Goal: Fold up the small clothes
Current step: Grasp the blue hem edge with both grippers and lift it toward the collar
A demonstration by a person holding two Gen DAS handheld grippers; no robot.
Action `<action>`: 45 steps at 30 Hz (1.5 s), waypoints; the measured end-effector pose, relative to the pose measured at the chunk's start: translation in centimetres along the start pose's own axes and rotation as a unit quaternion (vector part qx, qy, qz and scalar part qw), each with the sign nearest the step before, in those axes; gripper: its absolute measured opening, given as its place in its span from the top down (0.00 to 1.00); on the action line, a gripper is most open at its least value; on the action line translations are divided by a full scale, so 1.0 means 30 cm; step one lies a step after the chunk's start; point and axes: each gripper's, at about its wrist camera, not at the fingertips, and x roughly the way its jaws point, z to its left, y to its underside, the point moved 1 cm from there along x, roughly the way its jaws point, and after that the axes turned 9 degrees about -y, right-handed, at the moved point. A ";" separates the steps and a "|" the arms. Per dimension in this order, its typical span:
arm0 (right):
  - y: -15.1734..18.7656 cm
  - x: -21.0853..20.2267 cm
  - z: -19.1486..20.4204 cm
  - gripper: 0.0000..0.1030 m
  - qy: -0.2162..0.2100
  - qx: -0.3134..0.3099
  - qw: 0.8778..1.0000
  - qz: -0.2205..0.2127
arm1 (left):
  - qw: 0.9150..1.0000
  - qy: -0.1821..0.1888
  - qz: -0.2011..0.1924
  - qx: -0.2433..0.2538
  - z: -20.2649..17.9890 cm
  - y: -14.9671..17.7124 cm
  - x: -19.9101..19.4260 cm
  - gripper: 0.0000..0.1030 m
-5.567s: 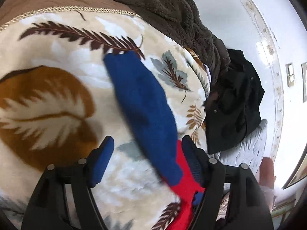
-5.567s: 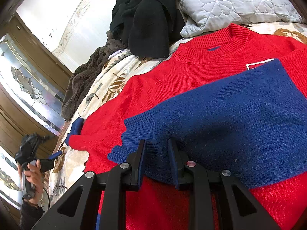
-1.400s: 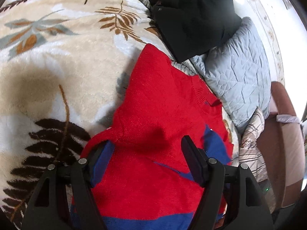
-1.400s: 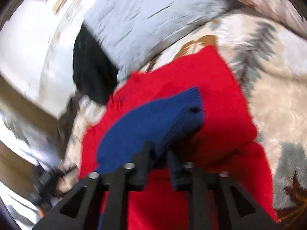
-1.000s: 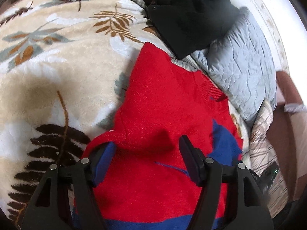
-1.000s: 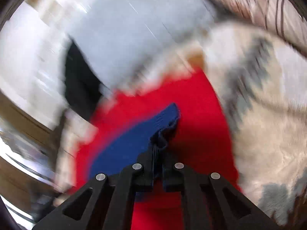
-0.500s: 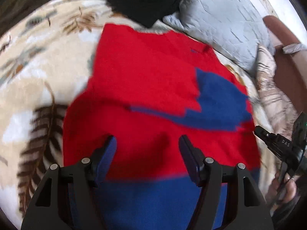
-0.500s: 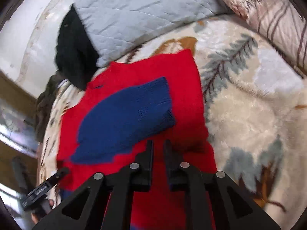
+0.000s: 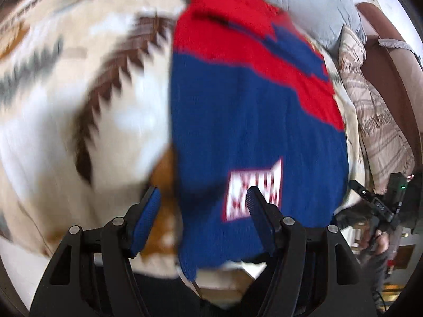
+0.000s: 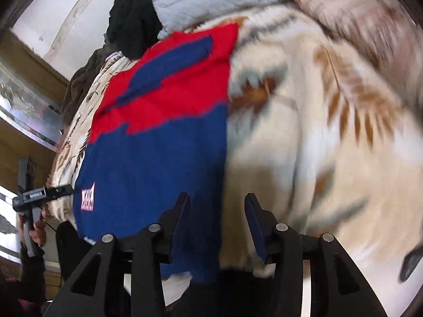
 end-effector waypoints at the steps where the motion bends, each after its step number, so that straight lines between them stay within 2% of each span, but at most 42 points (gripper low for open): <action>1: 0.036 0.005 -0.013 0.55 -0.008 0.010 1.000 0.001 | 1.000 0.008 0.012 -0.001 -0.007 0.029 0.019 0.35; 3: 0.079 0.022 -0.023 0.55 -0.015 0.020 1.000 0.008 | 1.000 0.001 0.013 -0.001 -0.023 0.067 0.033 0.34; 5: 0.113 0.051 -0.022 0.56 -0.029 0.028 0.999 0.018 | 1.000 -0.007 -0.002 0.009 -0.049 0.098 0.026 0.26; 8: 0.138 0.069 0.000 0.55 -0.053 0.013 0.998 0.028 | 1.000 0.000 0.006 0.009 -0.064 0.124 0.036 0.24; 12: 0.141 0.083 0.020 0.55 -0.083 -0.006 0.996 0.022 | 1.000 -0.004 -0.008 0.011 -0.070 0.135 0.042 0.25; 13: 0.141 0.086 0.020 0.57 -0.094 -0.007 0.995 0.020 | 1.000 -0.007 -0.011 0.007 -0.065 0.140 0.039 0.40; 14: 0.144 0.091 0.022 0.73 -0.106 -0.009 0.994 0.018 | 1.000 -0.013 -0.012 0.008 -0.055 0.150 0.036 0.66; 15: 0.150 0.100 0.029 0.87 -0.109 -0.012 0.994 0.021 | 1.000 -0.024 -0.013 0.013 -0.051 0.152 0.035 0.76; 16: 0.154 0.109 0.043 0.95 -0.104 -0.022 0.994 0.027 | 1.000 -0.025 -0.013 0.011 -0.038 0.153 0.031 0.89; 17: 0.162 0.107 0.054 0.95 -0.103 -0.034 0.994 0.026 | 1.000 -0.011 -0.008 0.003 -0.021 0.155 0.026 0.93; 19: 0.162 0.092 0.081 0.96 -0.116 -0.046 0.992 0.016 | 0.998 0.053 0.005 -0.033 0.022 0.151 0.010 0.93; 23: 0.126 0.003 0.100 0.96 -0.161 -0.044 0.986 -0.031 | 0.990 0.125 -0.012 -0.059 0.049 0.129 -0.052 0.93; 29: 0.063 -0.053 0.097 0.96 -0.198 -0.018 0.977 -0.072 | 0.981 0.180 -0.033 -0.071 0.037 0.066 -0.103 0.93; 35: -0.016 -0.066 0.118 0.96 -0.217 -0.011 0.971 -0.099 | 0.973 0.206 -0.060 -0.082 0.026 -0.030 -0.140 0.93; 45: -0.213 -0.082 0.115 0.96 -0.252 0.025 0.955 -0.154 | 0.958 0.218 -0.133 -0.127 0.076 -0.268 -0.177 0.93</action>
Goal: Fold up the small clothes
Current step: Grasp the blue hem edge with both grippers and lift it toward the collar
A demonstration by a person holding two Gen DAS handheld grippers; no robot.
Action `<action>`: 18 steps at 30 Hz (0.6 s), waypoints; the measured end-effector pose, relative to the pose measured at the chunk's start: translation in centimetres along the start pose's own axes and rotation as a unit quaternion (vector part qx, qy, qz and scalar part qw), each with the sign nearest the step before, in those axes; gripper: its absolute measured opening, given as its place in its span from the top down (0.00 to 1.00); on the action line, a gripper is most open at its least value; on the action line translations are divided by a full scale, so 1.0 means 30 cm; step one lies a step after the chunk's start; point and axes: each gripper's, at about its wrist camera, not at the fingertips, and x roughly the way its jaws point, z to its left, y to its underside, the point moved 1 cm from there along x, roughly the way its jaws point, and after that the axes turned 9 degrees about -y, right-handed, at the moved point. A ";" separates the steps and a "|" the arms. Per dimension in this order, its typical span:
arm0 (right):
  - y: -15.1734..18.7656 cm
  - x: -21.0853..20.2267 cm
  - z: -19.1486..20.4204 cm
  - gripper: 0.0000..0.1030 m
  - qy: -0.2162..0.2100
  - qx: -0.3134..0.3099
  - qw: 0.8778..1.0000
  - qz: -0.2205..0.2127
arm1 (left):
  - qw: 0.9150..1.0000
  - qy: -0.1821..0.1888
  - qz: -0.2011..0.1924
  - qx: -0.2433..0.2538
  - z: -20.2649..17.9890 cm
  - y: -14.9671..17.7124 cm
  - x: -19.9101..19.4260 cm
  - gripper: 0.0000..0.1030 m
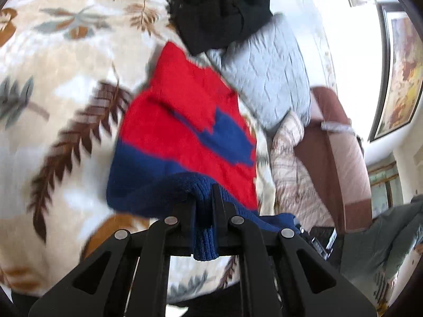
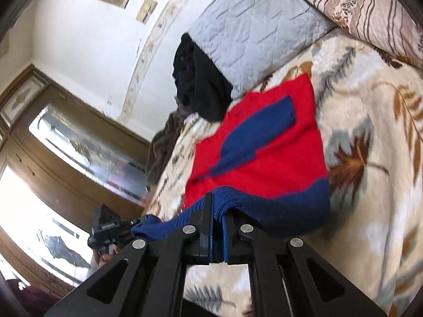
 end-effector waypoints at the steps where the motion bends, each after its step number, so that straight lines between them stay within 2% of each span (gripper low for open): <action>1: -0.021 0.009 -0.006 0.96 -0.001 0.003 1.000 -0.006 | 1.000 0.000 -0.008 -0.005 0.001 -0.031 0.012 0.93; 11: -0.268 0.198 -0.110 0.96 -0.022 0.046 0.995 -0.080 | 0.998 -0.004 -0.041 -0.044 -0.010 -0.322 0.214 0.93; 13: -0.307 0.236 -0.155 0.96 -0.027 0.065 0.993 -0.096 | 0.998 -0.007 -0.041 -0.051 -0.012 -0.381 0.262 0.93; 18: -0.384 0.350 -0.319 0.96 -0.014 0.118 0.985 -0.122 | 0.997 -0.041 -0.022 -0.061 -0.017 -0.523 0.433 0.93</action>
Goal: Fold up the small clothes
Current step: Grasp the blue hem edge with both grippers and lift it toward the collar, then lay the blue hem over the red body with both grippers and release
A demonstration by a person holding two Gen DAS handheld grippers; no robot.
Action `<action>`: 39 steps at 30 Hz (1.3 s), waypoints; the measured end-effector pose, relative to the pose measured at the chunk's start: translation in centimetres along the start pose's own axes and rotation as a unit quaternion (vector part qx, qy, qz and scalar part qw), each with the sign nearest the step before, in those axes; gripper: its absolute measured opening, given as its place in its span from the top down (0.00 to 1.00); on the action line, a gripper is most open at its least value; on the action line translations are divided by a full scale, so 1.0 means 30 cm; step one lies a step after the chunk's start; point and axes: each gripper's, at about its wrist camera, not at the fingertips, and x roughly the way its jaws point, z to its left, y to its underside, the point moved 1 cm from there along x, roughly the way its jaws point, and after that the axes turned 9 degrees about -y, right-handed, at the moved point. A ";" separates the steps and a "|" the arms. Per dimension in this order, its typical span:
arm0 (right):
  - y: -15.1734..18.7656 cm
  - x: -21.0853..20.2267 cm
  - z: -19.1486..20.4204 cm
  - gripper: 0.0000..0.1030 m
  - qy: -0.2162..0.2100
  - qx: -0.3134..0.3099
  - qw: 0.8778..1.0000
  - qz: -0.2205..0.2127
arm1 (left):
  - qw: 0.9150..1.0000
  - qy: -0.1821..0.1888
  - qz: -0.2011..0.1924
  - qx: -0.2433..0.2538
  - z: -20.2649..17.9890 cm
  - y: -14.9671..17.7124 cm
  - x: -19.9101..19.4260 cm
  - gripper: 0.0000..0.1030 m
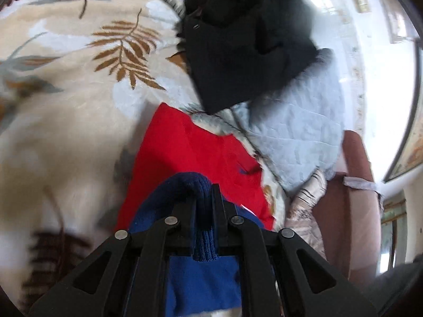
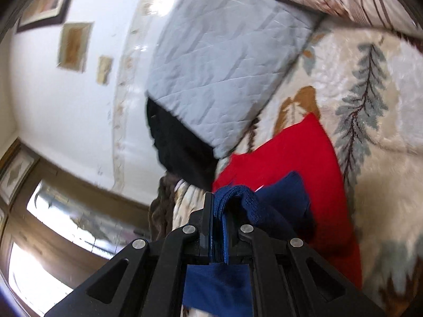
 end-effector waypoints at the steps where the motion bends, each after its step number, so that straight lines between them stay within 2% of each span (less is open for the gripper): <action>1: -0.013 0.021 -0.027 0.96 0.005 0.007 1.000 -0.003 | 1.000 -0.004 0.005 -0.002 -0.003 -0.019 0.031 0.93; 7: -0.076 0.116 -0.204 0.96 0.043 0.058 0.997 -0.009 | 0.999 -0.027 0.037 -0.016 0.013 -0.084 0.177 0.93; 10: -0.093 0.148 -0.251 0.95 0.051 0.076 0.996 -0.004 | 0.998 -0.012 0.051 -0.026 0.016 -0.108 0.191 0.92; 12: -0.104 0.149 -0.248 0.91 0.051 0.084 0.995 -0.001 | 0.997 0.013 0.063 -0.041 0.022 -0.123 0.170 0.92; 13: -0.111 0.143 -0.237 0.90 0.047 0.081 0.996 0.000 | 0.996 0.038 0.067 -0.049 0.027 -0.134 0.149 0.91; 15: -0.130 0.113 -0.194 0.85 0.038 0.061 0.997 -0.009 | 0.996 0.059 0.041 -0.054 0.037 -0.164 0.086 0.83; 16: -0.141 0.089 -0.174 0.77 0.031 0.049 0.998 -0.021 | 0.997 0.060 0.025 -0.053 0.040 -0.176 0.055 0.68; 17: -0.152 0.057 -0.153 0.69 0.024 0.036 0.998 -0.037 | 0.997 0.060 0.011 -0.049 0.044 -0.187 0.024 0.46; 19: -0.167 0.015 -0.124 0.63 0.034 0.009 0.998 -0.051 | 0.999 0.044 0.001 -0.026 0.042 -0.190 -0.012 0.33; 21: -0.172 0.017 -0.106 0.62 0.084 -0.024 0.996 -0.027 | 1.000 0.013 0.016 0.022 0.022 -0.171 0.000 0.33; 23: -0.158 0.053 -0.100 0.60 0.127 -0.055 0.990 0.008 | 0.998 -0.009 0.037 0.050 0.010 -0.147 0.035 0.33; 27: -0.125 0.160 -0.104 0.56 0.183 -0.103 0.976 0.058 | 0.993 -0.050 0.072 0.074 -0.005 -0.103 0.133 0.33; 29: -0.113 0.218 -0.114 0.55 0.206 -0.119 0.968 0.081 | 0.991 -0.074 0.068 0.090 -0.020 -0.082 0.153 0.33; 30: -0.106 0.242 -0.120 0.55 0.217 -0.129 0.963 0.090 | 0.990 -0.082 0.060 0.101 -0.032 -0.074 0.147 0.34; 31: -0.098 0.260 -0.123 0.59 0.227 -0.140 0.959 0.098 | 0.986 -0.100 0.047 0.125 -0.053 -0.059 0.139 0.43; 32: -0.089 0.276 -0.116 0.79 0.235 -0.158 0.953 0.109 | 0.981 -0.122 0.032 0.150 -0.073 -0.046 0.128 0.84; 33: -0.084 0.283 -0.100 0.91 0.238 -0.180 0.947 0.115 | 0.975 -0.139 0.023 0.170 -0.090 -0.035 0.124 0.97; 34: -0.081 0.281 -0.082 0.91 0.236 -0.196 0.945 0.115 | 0.972 -0.143 0.009 0.184 -0.104 -0.024 0.107 0.96; 36: -0.085 0.253 -0.032 0.92 0.211 -0.212 0.949 0.097 | 0.973 -0.136 -0.024 0.187 -0.120 -0.020 0.061 0.96; 39: -0.126 0.182 0.037 0.92 0.160 -0.204 0.965 0.042 | 0.978 -0.110 -0.050 0.168 -0.129 -0.051 0.024 0.96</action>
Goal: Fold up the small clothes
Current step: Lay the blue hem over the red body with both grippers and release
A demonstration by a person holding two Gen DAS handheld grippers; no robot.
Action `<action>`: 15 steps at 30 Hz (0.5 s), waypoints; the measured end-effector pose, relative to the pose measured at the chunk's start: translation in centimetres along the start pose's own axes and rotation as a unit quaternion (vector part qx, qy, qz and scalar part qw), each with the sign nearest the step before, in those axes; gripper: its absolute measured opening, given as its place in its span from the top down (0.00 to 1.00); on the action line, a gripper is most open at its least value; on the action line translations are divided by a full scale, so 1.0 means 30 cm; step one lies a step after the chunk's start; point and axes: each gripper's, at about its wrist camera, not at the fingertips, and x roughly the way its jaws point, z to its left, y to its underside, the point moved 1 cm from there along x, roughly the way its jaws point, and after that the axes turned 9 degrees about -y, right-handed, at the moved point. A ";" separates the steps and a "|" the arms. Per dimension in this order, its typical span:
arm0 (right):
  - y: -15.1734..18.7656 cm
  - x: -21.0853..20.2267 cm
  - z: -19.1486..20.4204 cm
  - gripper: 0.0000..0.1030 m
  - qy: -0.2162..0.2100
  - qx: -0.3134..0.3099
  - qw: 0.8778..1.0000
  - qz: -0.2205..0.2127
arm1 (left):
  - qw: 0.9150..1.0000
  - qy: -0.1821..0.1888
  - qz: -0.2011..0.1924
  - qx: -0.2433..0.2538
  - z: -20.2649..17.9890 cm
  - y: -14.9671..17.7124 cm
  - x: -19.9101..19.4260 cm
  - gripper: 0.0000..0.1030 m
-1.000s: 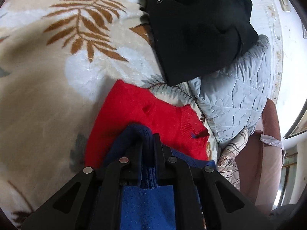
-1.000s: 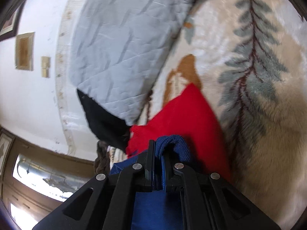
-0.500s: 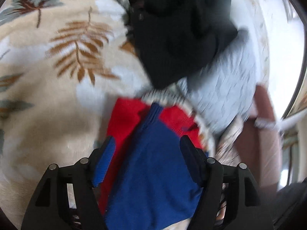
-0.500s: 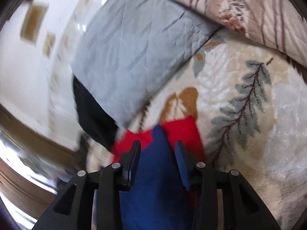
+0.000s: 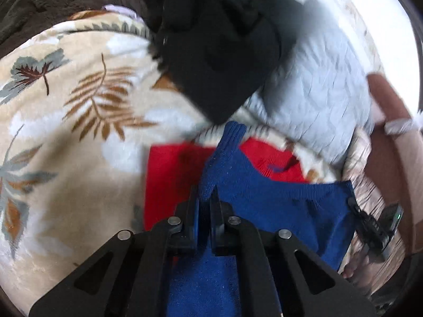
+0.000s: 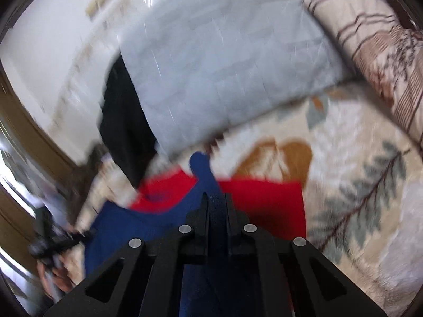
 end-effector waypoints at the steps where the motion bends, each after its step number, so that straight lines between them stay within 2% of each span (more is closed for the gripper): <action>1: -0.019 -0.022 -0.004 0.93 -0.007 0.008 1.000 -0.019 | 1.000 -0.005 -0.005 -0.005 0.004 -0.011 0.007 0.96; 3: -0.049 -0.034 -0.034 0.93 -0.006 0.031 0.999 -0.044 | 1.000 -0.020 -0.003 -0.011 0.016 -0.021 0.045 0.96; 5: -0.051 0.004 -0.087 0.95 0.009 0.058 0.997 -0.043 | 0.999 -0.033 0.014 -0.025 0.039 -0.023 0.108 0.96; 7: -0.033 0.039 -0.144 0.95 0.030 0.075 0.996 -0.031 | 0.998 -0.046 0.034 -0.038 0.059 -0.008 0.172 0.96; 10: 0.024 0.100 -0.251 0.96 0.079 0.120 0.990 0.011 | 0.998 -0.030 0.033 -0.051 0.081 0.002 0.182 0.95; 12: 0.041 0.074 -0.266 0.94 0.062 0.137 0.989 -0.003 | 0.998 -0.019 0.039 -0.053 0.092 0.003 0.144 0.94; 13: 0.042 0.044 -0.252 0.90 0.060 0.135 0.989 -0.014 | 0.998 -0.018 0.031 -0.048 0.097 0.008 0.105 0.94; 15: 0.049 -0.025 -0.204 0.90 0.034 0.117 0.992 -0.033 | 0.999 -0.013 0.011 -0.034 0.088 0.028 0.039 0.92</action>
